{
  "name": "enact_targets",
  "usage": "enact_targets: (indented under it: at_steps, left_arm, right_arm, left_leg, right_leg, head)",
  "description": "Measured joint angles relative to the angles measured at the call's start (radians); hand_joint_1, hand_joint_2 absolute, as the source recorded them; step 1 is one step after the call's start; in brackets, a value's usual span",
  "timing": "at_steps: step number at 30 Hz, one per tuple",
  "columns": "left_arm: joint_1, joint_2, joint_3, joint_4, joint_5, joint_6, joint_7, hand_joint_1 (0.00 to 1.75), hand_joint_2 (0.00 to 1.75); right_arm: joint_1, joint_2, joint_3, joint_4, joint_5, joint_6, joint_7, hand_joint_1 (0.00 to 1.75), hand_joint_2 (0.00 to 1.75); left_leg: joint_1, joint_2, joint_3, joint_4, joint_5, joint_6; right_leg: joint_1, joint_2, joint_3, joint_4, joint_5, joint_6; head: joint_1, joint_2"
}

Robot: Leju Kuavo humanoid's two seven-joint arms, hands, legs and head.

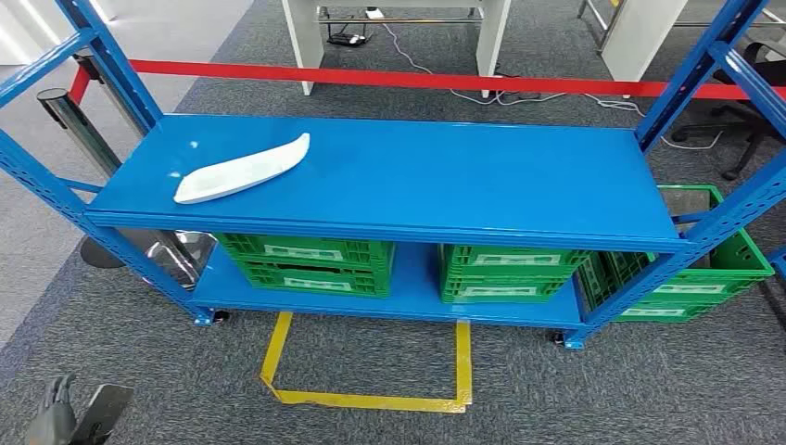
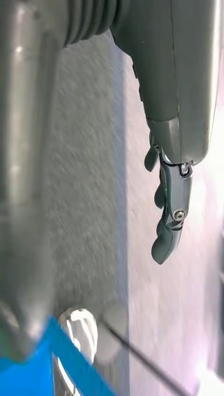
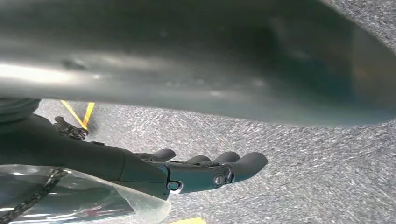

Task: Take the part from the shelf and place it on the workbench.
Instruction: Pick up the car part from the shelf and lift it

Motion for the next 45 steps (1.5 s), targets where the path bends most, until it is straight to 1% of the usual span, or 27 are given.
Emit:
enact_targets:
  at_steps: [3,5,8,11,17,23,29,39,45]
  left_arm:
    - [0.003,0.013,-0.025,-0.027,-0.041,0.001,0.002,0.0,0.0]
    - [0.008,0.027,-0.041,-0.063,-0.102,0.002,0.014,0.0,0.0]
    - [0.021,0.048,-0.063,-0.129,-0.197,0.003,0.046,0.0,0.0]
    - [0.041,0.075,-0.102,-0.214,-0.246,-0.013,0.099,0.0,0.0]
    - [0.078,0.167,-0.232,-0.42,-0.271,-0.107,0.243,0.0,0.0]
    - [0.084,0.276,-0.342,-0.573,-0.274,-0.161,0.345,0.0,0.0]
    - [0.081,0.37,-0.434,-0.642,-0.317,-0.211,0.396,0.0,0.0]
    - [0.038,0.462,-0.562,-0.691,-0.337,-0.251,0.432,0.0,0.0]
    - [-0.021,0.527,-0.628,-0.73,-0.347,-0.302,0.438,0.0,0.0]
  right_arm:
    - [-0.004,0.0,0.002,0.0,0.005,0.003,0.001,0.0,0.0]
    - [-0.007,0.0,0.005,0.0,0.012,0.008,0.004,0.0,0.0]
    - [-0.012,0.0,0.008,0.0,0.017,0.017,0.006,0.0,0.0]
    - [-0.017,0.0,0.014,0.0,0.019,0.021,0.007,0.0,0.0]
    - [-0.03,0.0,0.028,0.0,0.018,0.03,0.007,0.0,0.0]
    - [-0.034,0.0,0.032,0.0,0.003,0.034,0.007,0.0,0.0]
    - [-0.037,0.0,0.032,0.0,-0.003,0.034,0.008,0.0,0.0]
    - [-0.042,0.0,0.033,0.0,-0.006,0.035,0.008,0.0,0.0]
    - [-0.044,0.0,0.033,0.0,-0.011,0.034,0.008,0.0,0.0]
  left_leg:
    - [0.0,0.0,0.0,0.0,0.0,0.0]
    - [0.0,0.0,0.0,0.0,0.0,0.0]
    - [0.0,0.0,0.0,0.0,0.0,0.0]
    - [0.0,0.0,0.0,0.0,0.0,0.0]
    - [0.001,0.0,0.0,0.0,0.001,-0.001]
    - [0.001,0.0,0.0,0.0,0.001,-0.001]
    - [0.001,0.0,0.0,0.0,0.001,-0.001]
    - [0.001,0.0,0.0,0.0,0.002,-0.002]
    - [0.001,0.0,0.0,0.0,0.002,-0.002]
  right_leg:
    - [0.0,0.0,0.0,0.0,0.0,0.0]
    - [0.0,0.0,0.0,0.0,0.0,0.0]
    - [0.0,0.0,0.0,0.0,0.0,0.0]
    - [0.0,0.0,0.0,0.0,0.0,0.0]
    - [0.001,0.0,-0.001,0.0,0.0,-0.001]
    - [0.001,0.0,-0.001,0.001,0.001,-0.001]
    - [0.001,0.001,-0.001,0.001,0.001,-0.001]
    - [0.001,0.002,-0.001,0.001,0.001,-0.001]
    - [0.001,0.002,-0.001,0.001,0.002,-0.002]
  head:
    - [0.0,0.0]
    - [0.0,0.0]
    - [0.0,0.0]
    - [0.0,0.0]
    - [0.0,0.0]
    - [0.0,0.0]
    - [0.0,0.0]
    - [0.0,0.0]
    - [0.0,0.0]
